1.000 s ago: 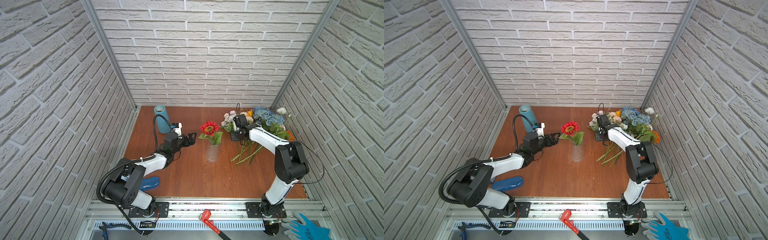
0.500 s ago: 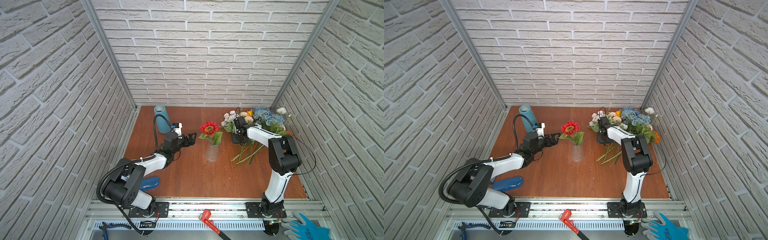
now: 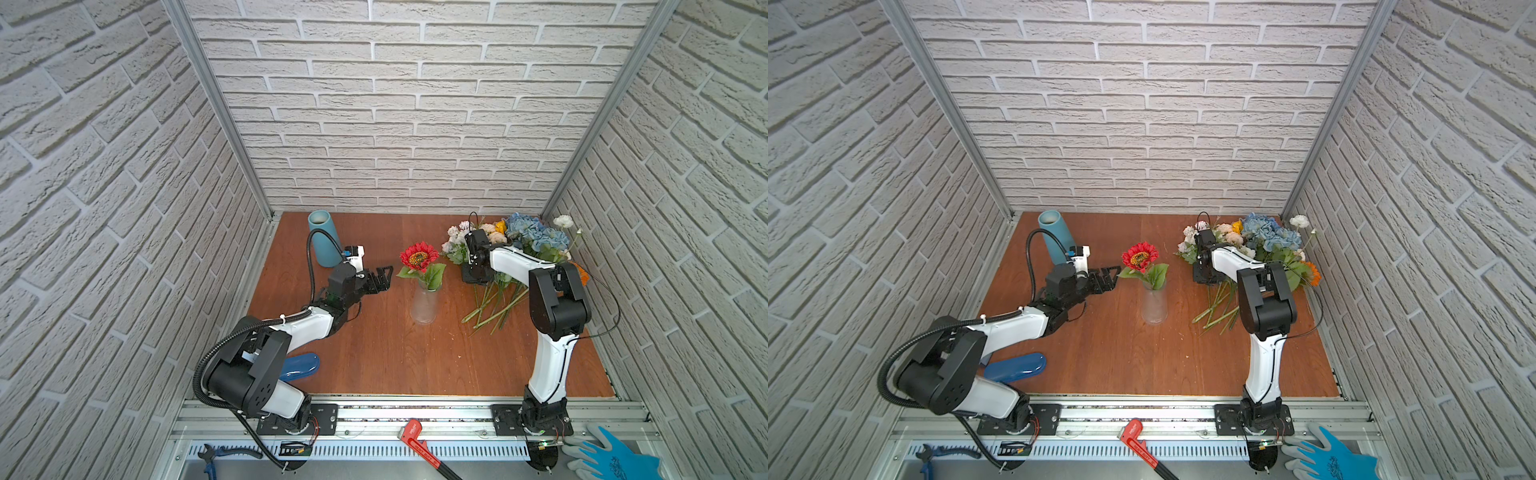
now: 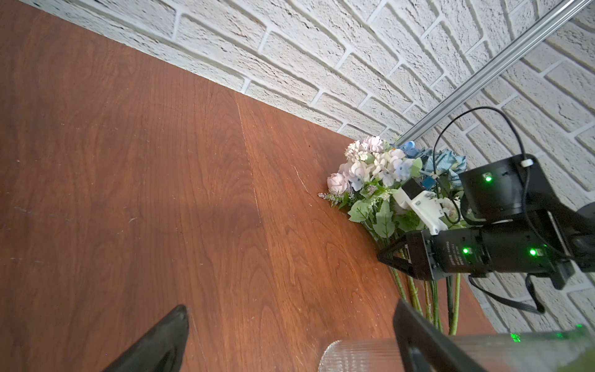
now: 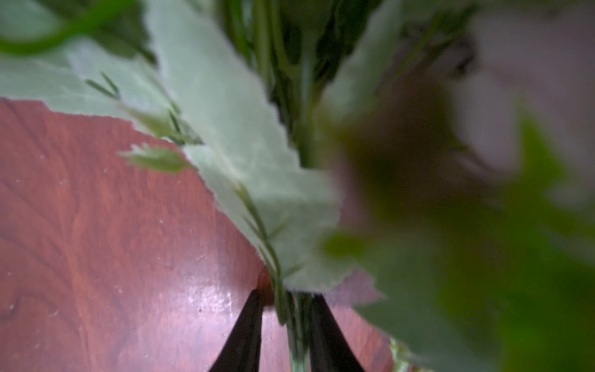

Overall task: Arrange flowers in a vase
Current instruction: Pick up the flowers from the top-right of the table.

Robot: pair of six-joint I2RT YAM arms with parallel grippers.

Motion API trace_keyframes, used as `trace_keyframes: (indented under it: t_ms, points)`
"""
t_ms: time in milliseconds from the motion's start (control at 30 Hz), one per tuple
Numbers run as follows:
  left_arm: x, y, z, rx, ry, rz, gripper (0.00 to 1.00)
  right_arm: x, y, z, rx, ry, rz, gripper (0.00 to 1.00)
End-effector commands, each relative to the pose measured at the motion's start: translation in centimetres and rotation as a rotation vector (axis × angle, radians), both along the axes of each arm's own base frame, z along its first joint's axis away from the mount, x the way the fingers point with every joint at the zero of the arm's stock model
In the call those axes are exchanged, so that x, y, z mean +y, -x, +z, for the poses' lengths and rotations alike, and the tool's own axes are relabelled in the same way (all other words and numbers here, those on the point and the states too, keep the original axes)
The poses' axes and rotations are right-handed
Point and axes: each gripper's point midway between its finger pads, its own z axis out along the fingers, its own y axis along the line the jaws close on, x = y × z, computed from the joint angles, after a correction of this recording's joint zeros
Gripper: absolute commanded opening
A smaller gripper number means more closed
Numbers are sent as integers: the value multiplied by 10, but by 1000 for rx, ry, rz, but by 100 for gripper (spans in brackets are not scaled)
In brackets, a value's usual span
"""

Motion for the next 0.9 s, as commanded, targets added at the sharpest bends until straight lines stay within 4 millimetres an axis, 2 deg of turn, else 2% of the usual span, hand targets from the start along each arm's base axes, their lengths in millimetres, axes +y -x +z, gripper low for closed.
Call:
trace_keyframes:
  t_ms: [0, 100, 267, 300, 467, 733, 867]
  points:
    - [6, 1, 9, -41, -3, 15, 98, 1, 4, -3, 25, -4, -9, 17]
    - [7, 2, 9, -44, -6, 17, 98, -1, 5, 0, 19, 2, -5, 7]
    - [8, 2, 11, -47, -7, 21, 98, -3, 5, 11, -3, 15, 17, 6]
    - [8, 1, 10, -47, -7, 22, 98, 0, 2, 25, -38, -2, 26, 6]
    - [7, 0, 11, -49, -2, 23, 98, 24, -2, 66, -138, -131, 91, 6]
    - [6, 0, 11, -49, 8, 22, 98, 64, -8, 156, -360, -357, 228, 6]
    - [7, 1, 12, -49, 9, 22, 98, 69, -5, 203, -460, -397, 251, 5]
